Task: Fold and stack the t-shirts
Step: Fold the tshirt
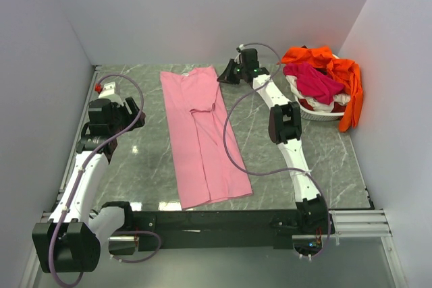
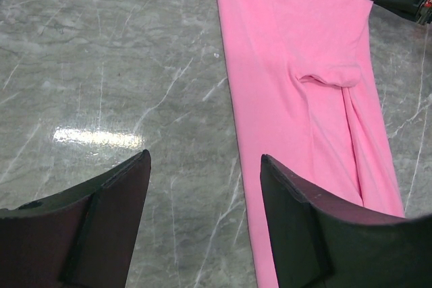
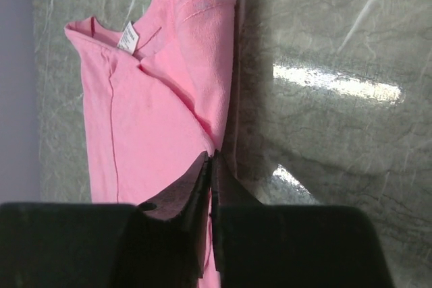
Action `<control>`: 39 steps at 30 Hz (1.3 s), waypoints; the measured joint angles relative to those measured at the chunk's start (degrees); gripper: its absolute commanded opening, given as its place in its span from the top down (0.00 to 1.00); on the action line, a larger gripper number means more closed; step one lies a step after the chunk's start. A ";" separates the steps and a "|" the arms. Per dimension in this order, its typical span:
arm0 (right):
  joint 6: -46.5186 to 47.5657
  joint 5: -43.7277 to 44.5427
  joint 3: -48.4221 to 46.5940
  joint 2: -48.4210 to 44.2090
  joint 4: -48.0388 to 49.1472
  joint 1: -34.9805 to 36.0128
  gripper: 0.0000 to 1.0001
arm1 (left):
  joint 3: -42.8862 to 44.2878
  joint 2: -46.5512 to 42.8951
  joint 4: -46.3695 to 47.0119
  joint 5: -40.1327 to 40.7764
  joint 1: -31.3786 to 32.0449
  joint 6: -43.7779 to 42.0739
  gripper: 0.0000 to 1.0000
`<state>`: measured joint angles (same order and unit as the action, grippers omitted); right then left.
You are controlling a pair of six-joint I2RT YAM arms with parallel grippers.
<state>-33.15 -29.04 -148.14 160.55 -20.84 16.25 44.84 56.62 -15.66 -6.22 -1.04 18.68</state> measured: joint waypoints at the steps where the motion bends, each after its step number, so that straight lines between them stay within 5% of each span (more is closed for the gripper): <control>1: 0.09 0.11 0.00 0.00 -0.22 0.00 0.89 | 0.00 0.00 0.02 0.00 0.00 0.00 0.28; 15: 1.29 1.97 0.02 0.00 -1.07 0.26 0.78 | 0.00 0.00 0.02 -0.04 0.00 0.00 0.28; 24: 1.95 2.14 0.02 0.00 -1.09 0.26 1.00 | 0.00 0.37 0.00 -0.09 0.00 0.00 0.28; 39: 5.01 3.34 0.02 -0.98 -1.81 2.05 1.00 | 0.00 0.37 0.00 -0.63 0.00 0.00 0.28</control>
<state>-28.14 -25.69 -148.11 159.57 -22.65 18.31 44.84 56.99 -15.66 -6.85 -1.04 18.68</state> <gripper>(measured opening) 0.007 0.715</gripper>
